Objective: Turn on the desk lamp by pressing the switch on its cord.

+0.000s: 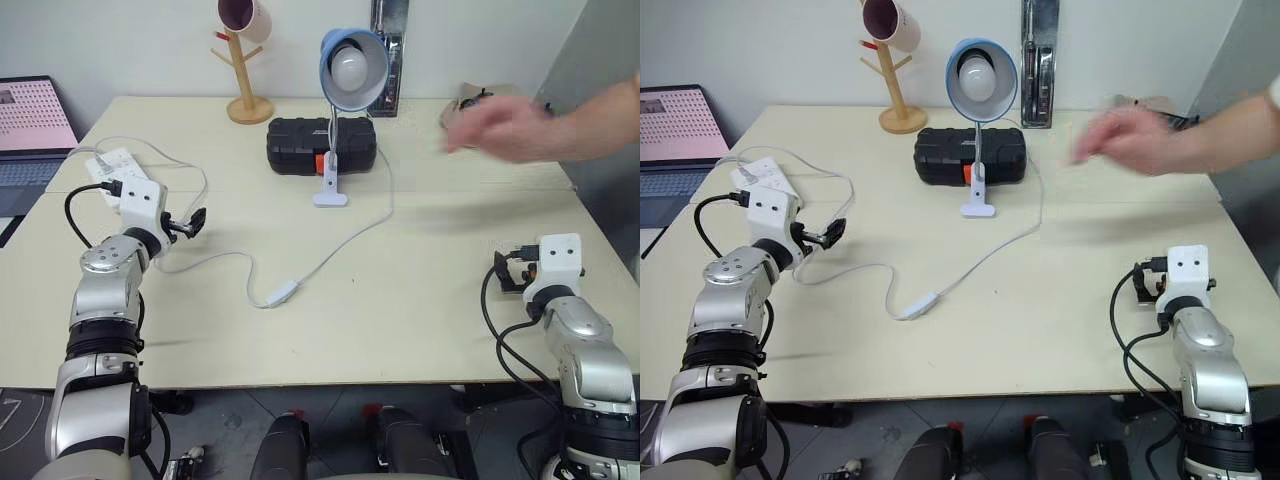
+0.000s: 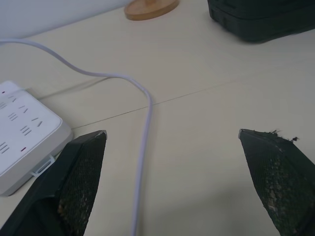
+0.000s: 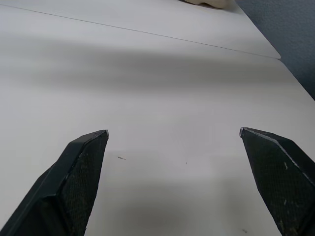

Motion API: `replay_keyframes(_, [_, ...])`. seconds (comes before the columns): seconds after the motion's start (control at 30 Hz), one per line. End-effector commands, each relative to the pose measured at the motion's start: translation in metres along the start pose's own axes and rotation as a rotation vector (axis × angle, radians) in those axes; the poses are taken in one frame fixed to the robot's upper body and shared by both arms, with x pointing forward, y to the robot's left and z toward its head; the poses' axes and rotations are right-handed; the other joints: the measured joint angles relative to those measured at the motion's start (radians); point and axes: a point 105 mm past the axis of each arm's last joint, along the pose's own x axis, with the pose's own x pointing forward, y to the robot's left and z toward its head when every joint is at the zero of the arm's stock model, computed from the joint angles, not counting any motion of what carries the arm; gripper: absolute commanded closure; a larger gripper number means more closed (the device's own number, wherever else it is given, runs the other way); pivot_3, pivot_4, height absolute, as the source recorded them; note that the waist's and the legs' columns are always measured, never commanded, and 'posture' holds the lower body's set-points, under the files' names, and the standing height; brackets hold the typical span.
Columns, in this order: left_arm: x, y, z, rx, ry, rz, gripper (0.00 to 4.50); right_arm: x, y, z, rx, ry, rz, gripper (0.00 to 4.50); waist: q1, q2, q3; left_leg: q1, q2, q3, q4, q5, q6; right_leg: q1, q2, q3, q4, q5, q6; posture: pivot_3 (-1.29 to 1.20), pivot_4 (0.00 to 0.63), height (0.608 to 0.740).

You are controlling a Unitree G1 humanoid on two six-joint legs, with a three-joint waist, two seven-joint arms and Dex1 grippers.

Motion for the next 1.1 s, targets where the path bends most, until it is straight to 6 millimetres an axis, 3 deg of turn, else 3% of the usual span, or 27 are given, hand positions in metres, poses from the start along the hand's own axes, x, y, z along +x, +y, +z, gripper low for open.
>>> replay_keyframes(0.03, [-0.001,0.006,0.018,0.022,-0.056,0.009,0.0,-0.003,-0.006,0.011,-0.018,-0.051,-0.017,0.02,0.0,0.0,0.0,0.0,0.0,0.0,0.0,0.0,0.0,0.0,0.0,0.0,0.0,0.0,0.0,0.0,0.15,0.74])
replay_keyframes(0.4, [-0.001,-0.009,0.025,0.045,-0.07,-0.118,0.0,0.0,0.0,0.017,-0.05,-0.066,0.025,0.02,0.0,0.0,0.0,0.0,0.0,0.0,0.0,0.0,0.0,0.0,0.0,0.0,0.0,0.0,0.0,0.0,0.15,0.74])
replay_keyframes(0.63, [-0.011,-0.037,0.04,0.149,-0.073,-0.368,0.0,-0.002,0.03,0.038,-0.074,-0.127,0.252,0.02,-0.001,0.0,0.0,0.0,0.0,0.0,0.0,0.0,0.0,0.0,0.0,0.0,0.0,0.0,0.0,0.0,0.15,0.74])
replay_keyframes(0.7, [-0.018,-0.049,0.041,0.195,-0.056,-0.473,0.0,-0.009,0.051,0.047,-0.101,-0.148,0.417,0.02,-0.001,0.0,0.0,0.0,0.0,0.0,0.0,0.0,0.0,0.0,0.001,0.0,0.0,0.0,0.0,0.0,0.15,0.74])
replay_keyframes(0.83, [-0.045,-0.076,0.04,0.247,0.001,-0.736,0.0,-0.042,0.097,0.063,-0.125,-0.164,0.8,0.02,-0.005,0.0,0.0,0.0,0.001,0.0,0.0,0.0,0.0,0.0,0.001,0.0,0.0,0.0,0.0,0.0,0.15,0.74])
replay_keyframes(1.1, [-0.098,-0.104,0.012,0.332,0.17,-1.021,0.0,-0.077,0.125,0.058,-0.119,-0.113,1.066,0.02,-0.002,0.0,0.001,-0.001,0.002,0.0,-0.001,0.0,0.0,0.0,0.001,0.0,-0.001,-0.003,0.003,0.0,0.15,0.74])
